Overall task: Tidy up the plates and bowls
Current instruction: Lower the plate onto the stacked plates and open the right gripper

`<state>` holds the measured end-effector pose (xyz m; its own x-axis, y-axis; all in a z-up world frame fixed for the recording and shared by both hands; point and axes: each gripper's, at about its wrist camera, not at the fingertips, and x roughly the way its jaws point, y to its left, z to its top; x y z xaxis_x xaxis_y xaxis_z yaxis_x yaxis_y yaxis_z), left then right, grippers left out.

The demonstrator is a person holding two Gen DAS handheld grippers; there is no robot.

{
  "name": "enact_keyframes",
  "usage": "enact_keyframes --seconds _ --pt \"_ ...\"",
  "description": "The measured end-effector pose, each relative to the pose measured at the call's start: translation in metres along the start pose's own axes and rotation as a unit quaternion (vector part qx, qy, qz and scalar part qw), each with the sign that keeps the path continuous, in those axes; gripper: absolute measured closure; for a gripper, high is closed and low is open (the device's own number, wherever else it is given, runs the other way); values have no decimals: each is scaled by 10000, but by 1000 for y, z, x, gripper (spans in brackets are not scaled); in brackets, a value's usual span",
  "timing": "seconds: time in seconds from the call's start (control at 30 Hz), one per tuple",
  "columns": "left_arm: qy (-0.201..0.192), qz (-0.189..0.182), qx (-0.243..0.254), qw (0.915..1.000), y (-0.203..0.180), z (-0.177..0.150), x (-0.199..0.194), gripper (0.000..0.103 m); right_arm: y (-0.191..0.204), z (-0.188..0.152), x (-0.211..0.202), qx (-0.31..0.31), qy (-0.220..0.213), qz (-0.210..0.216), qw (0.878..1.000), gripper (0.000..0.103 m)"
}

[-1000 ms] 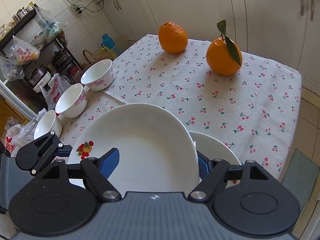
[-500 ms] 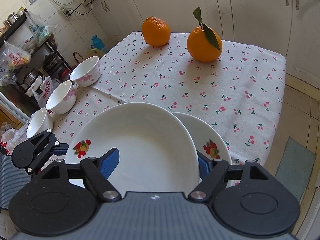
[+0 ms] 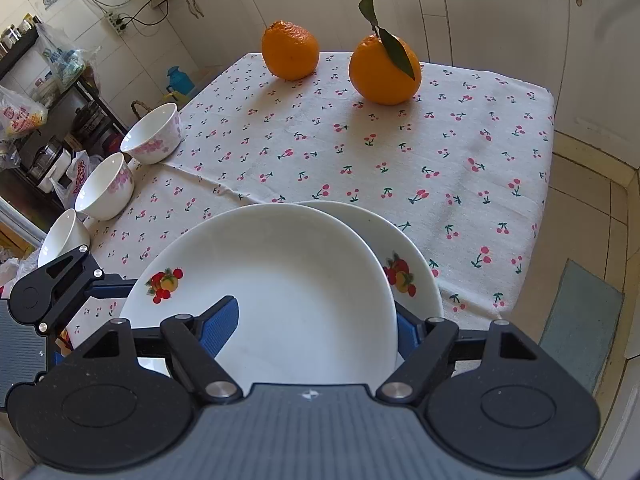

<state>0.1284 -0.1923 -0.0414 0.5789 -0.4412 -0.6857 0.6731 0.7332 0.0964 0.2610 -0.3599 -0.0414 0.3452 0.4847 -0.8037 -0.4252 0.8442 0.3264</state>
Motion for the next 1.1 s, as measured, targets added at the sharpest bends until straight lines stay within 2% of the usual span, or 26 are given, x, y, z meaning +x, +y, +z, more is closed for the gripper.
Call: enact_keyframes --seconds 0.33,0.77,1.1 --pt "-62 -11 73 10000 1 -1 2 3 -1 -7 -5 37 46 -125 9999 20" --pt "-30 -174 -88 9998 7 -2 7 2 3 -17 -14 28 129 -349 9993 20" --pt "-63 -188 -105 9997 8 -1 6 2 7 -22 -25 67 97 -521 9986 15"
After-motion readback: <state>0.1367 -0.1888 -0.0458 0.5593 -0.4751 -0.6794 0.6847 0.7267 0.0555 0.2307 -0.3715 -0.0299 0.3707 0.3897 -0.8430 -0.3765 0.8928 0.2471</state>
